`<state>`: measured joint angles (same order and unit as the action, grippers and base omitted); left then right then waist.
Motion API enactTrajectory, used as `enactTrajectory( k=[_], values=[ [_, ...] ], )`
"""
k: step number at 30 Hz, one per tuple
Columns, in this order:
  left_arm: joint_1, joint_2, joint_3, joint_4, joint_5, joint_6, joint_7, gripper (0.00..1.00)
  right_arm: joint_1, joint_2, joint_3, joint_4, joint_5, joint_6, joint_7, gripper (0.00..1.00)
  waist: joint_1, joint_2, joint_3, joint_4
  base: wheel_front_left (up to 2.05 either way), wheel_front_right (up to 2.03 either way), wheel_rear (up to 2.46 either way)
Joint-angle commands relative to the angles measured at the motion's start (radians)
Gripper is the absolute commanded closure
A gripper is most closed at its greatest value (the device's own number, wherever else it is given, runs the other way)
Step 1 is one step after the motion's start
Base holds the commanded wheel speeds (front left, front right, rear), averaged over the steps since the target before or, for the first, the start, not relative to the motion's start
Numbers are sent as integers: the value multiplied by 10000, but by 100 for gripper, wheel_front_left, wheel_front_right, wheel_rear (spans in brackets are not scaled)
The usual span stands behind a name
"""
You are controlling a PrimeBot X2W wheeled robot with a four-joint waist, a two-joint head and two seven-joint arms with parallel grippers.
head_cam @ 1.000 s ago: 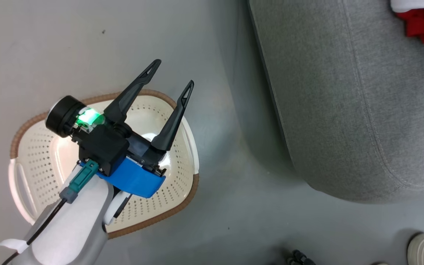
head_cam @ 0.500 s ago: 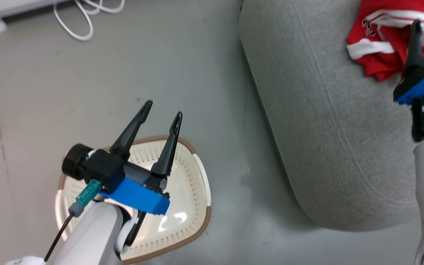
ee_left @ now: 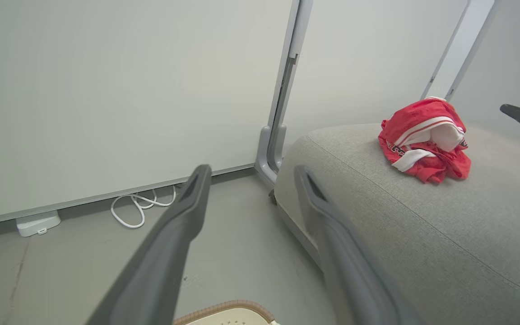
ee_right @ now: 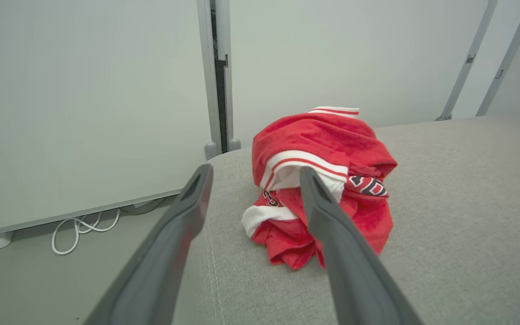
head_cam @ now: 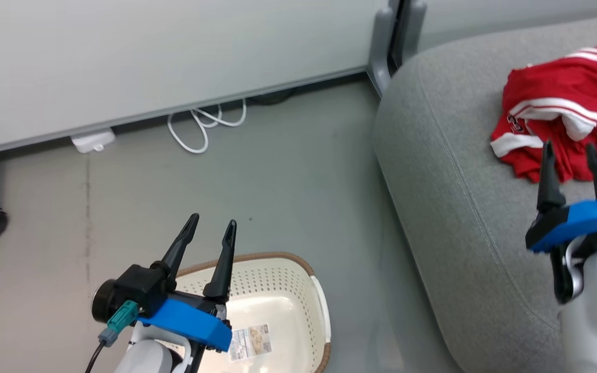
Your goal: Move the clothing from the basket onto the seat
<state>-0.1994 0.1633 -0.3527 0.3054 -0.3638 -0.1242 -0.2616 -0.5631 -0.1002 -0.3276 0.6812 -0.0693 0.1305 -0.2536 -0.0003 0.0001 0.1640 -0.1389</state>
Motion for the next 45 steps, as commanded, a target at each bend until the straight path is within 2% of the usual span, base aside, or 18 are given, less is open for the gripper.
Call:
enactTrajectory(
  k=[1, 9, 13, 19, 31, 45],
  values=[
    [120, -14, 129, 50, 23, -38, -49, 0, 381, 54, 72, -256, -46, 5, -36, 0, 3, -1, -443, 414, 0, 0, 0],
    [474, -200, 874, 418, 32, -47, -48, 0, 2710, 485, 596, -2446, 1, 5, 448, 0, 3, -1, -896, 1044, 0, 0, 0],
    [552, -220, 1273, 596, 51, -40, -49, 0, 3497, 501, 1545, -2925, 948, 5, 646, 0, 3, -1, -1108, 1337, 0, 0, 0],
    [733, -232, 1551, 874, 104, -60, -50, 0, 4325, 492, 2470, -3452, 1325, 5, 902, 0, 3, -1, -1580, 1844, 0, 0, 0],
    [960, 42, 2101, 1246, 127, -81, -50, 0, 4877, 493, 2658, -4218, 1879, 5, 1202, 0, 3, -1, -1849, 2297, 0, 0, 0],
    [1033, -126, 1991, 1448, 72, -87, -49, 0, 4937, 496, 2559, -4272, 2042, 5, 1268, 0, 3, -1, -1811, 2337, 0, 0, 0]
  ],
)
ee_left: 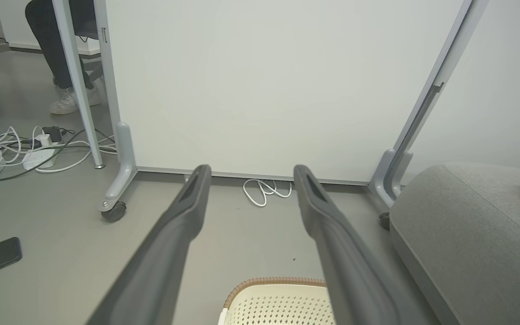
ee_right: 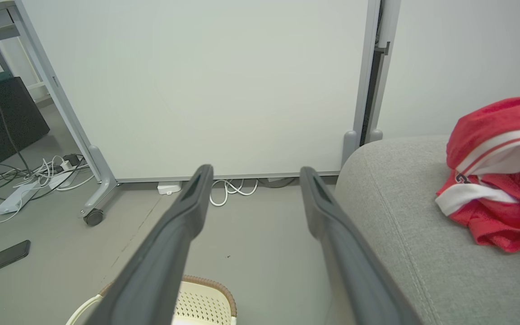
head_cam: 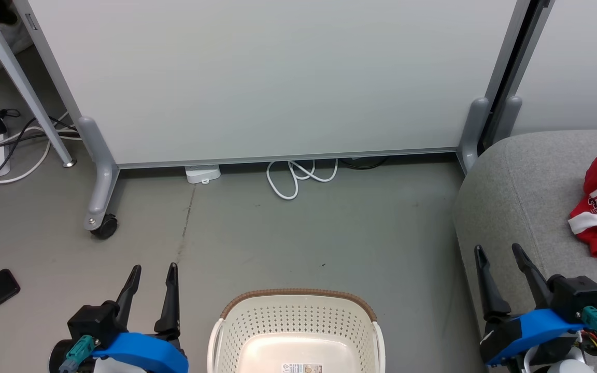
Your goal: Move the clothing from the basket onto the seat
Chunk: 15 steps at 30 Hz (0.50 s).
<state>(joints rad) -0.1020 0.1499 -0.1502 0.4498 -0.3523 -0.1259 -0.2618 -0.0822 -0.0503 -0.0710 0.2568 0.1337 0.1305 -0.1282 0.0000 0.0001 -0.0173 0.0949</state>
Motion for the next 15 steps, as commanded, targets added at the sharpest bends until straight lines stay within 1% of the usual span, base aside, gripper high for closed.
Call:
enactTrajectory(
  k=[1, 10, 11, 15],
  values=[
    [51, 13, -52, 6, -51, -70, -47, 0, 122, -4, -2, -26, 15, 5, 19, 0, 0, -1, 5, -2, 0, 0, 0],
    [53, 49, -62, -187, -23, -72, -47, 0, 113, -4, 101, 25, 106, 5, 28, 0, 0, -1, 42, -26, 0, 0, 0],
    [7, -2, -80, -137, -81, 4, 10, 100, 22, 4, 84, 57, 110, 0, 29, 100, 0, -1, 41, -24, 0, 0, 0],
    [381, -119, -153, 224, -71, 6, 54, 100, 198, 36, 86, 470, 98, 0, 38, 100, 1, -1, 43, -25, 0, 0, 0]
  ],
)
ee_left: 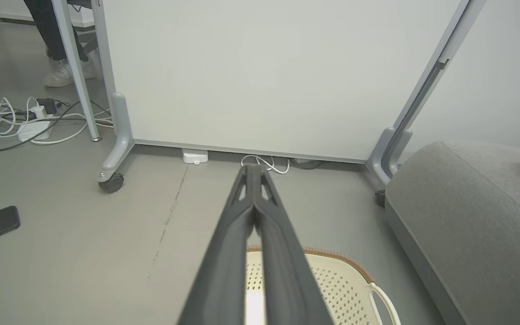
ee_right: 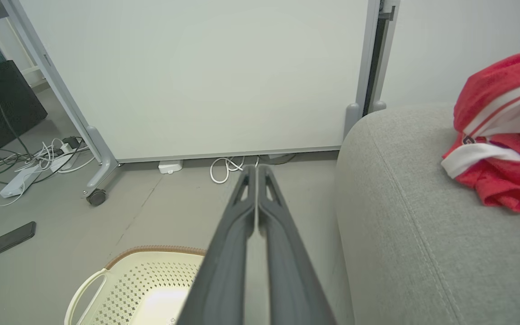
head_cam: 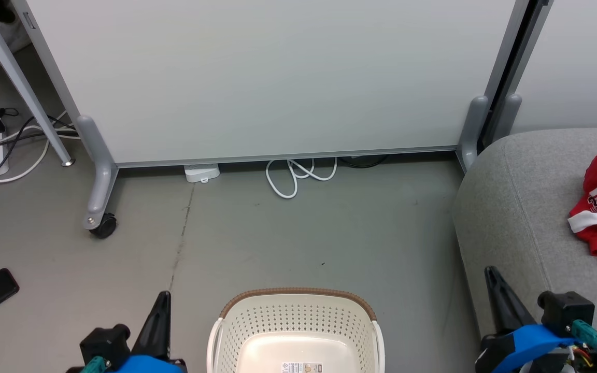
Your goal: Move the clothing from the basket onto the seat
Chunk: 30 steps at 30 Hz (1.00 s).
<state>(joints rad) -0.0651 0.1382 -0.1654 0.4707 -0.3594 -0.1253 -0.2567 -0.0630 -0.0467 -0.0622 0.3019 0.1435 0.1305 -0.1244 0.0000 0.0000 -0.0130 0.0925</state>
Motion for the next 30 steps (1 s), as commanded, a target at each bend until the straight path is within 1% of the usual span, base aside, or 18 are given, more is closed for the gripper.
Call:
enactTrajectory(
  k=[1, 18, 30],
  values=[
    [111, -25, -14, 95, -7, 0, 4, 100, 50, 10, -2, 108, 8, 0, 2, 100, 1, 0, 1, -1, 0, 0, 0],
    [12, -218, 595, -377, -2690, -13, 805, 100, -61, 0, -126, 4, 3158, 1, 523, 100, 1, 0, 22, -122, 0, 0, 0],
    [-84, -328, 972, -707, -4358, -22, 1297, 100, -141, -10, -189, -113, 5118, 1, 833, 100, 1, 0, 37, -210, 0, 0, 0]
  ],
)
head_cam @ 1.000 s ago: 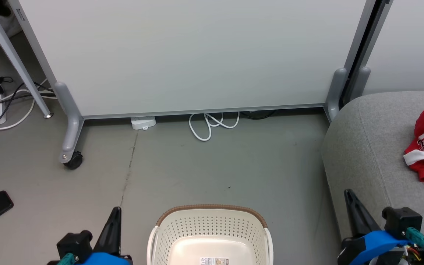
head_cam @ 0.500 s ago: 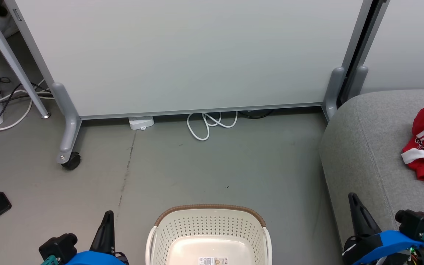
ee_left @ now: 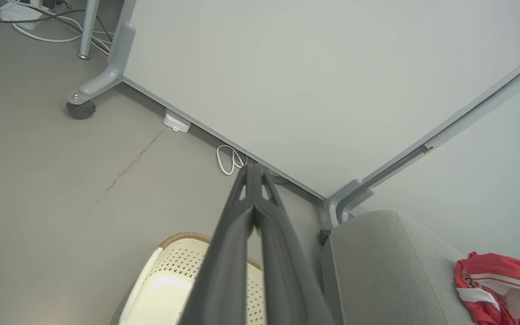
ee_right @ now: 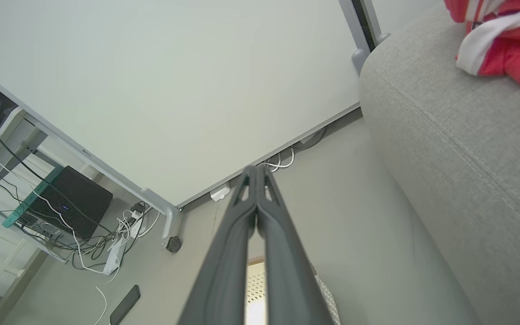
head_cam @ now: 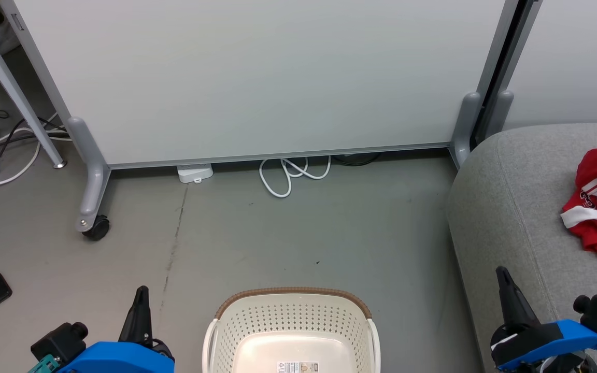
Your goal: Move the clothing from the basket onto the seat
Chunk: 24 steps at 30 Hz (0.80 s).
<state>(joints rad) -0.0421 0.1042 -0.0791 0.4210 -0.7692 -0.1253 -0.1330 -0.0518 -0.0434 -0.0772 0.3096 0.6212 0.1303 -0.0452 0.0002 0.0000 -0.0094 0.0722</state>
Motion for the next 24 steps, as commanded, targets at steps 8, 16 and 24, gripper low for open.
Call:
enactTrajectory(
  k=[8, 16, 24],
  values=[
    [-374, -52, 335, -407, -1258, -28, 355, 100, -313, -49, -79, -254, 1510, 3, 232, 100, -1, 0, 11, -66, 0, 0, 0],
    [-423, -114, 549, -587, -2170, -34, 625, 100, -359, -56, -118, -314, 2577, 4, 406, 100, -1, 0, 22, -125, 0, 0, 0],
    [-464, -167, 713, -732, -2918, -40, 852, 100, -394, -61, -149, -359, 3455, 4, 546, 100, -1, 0, 31, -177, 0, 0, 0]
  ],
)
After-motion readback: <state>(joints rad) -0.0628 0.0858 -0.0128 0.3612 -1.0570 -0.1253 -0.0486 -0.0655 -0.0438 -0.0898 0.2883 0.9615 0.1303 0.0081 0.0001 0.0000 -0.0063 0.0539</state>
